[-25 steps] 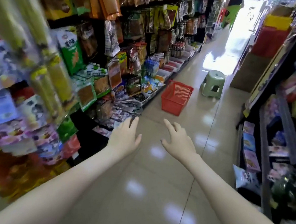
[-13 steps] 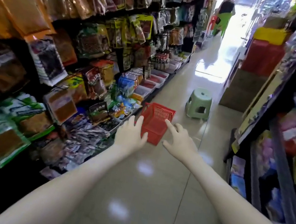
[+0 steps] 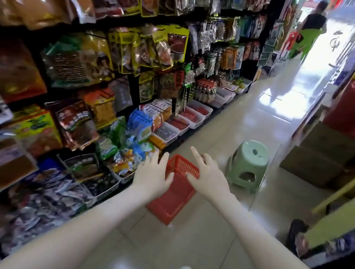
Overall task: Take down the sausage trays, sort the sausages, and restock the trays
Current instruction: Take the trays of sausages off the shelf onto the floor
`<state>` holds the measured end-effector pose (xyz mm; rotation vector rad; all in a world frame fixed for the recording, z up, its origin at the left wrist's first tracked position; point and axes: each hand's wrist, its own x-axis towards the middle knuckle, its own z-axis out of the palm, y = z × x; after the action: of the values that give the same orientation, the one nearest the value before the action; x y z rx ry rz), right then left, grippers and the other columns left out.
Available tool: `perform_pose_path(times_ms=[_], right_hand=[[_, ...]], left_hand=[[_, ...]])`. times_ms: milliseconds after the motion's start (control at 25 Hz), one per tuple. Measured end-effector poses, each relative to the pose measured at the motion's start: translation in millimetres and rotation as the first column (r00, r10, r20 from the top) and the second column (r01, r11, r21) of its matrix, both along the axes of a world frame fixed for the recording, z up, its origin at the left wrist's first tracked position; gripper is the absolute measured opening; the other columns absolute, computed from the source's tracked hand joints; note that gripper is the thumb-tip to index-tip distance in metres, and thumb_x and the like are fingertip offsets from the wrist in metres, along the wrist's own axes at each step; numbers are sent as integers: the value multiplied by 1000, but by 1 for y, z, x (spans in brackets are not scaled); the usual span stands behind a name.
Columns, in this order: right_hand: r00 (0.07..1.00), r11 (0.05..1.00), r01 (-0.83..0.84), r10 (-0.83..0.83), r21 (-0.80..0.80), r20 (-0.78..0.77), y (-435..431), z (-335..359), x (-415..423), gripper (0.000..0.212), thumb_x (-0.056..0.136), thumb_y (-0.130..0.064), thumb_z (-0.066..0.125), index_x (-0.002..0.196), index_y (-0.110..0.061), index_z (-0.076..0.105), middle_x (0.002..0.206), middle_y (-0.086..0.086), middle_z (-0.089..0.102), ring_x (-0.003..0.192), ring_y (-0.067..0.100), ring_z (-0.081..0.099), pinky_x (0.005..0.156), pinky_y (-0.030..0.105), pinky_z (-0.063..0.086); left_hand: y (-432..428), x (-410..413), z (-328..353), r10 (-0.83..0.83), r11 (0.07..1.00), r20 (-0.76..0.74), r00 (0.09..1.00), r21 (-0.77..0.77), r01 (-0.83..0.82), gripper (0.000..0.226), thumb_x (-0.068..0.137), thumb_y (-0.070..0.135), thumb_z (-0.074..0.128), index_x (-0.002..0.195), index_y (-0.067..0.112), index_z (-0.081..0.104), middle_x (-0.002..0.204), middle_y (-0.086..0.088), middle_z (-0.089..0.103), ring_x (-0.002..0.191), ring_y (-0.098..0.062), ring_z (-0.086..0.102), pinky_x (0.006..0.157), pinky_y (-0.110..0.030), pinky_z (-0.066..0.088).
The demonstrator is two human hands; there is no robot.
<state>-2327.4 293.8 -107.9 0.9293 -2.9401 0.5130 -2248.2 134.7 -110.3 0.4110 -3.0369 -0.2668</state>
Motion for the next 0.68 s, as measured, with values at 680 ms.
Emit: perform_pose_path(times_ms=[680], right_hand=[[941,927,-337,338,164,21,-32,-40,-624,76,91,-44,51,152,-31,7,146,5,31,127,28,36,93,39,44]], left_hand=[[-11,-586,-35,269,963,15,963,6,-269,61,94,48,40,145,17,27,148,-13,32,130,-30,39,99,-40,40]])
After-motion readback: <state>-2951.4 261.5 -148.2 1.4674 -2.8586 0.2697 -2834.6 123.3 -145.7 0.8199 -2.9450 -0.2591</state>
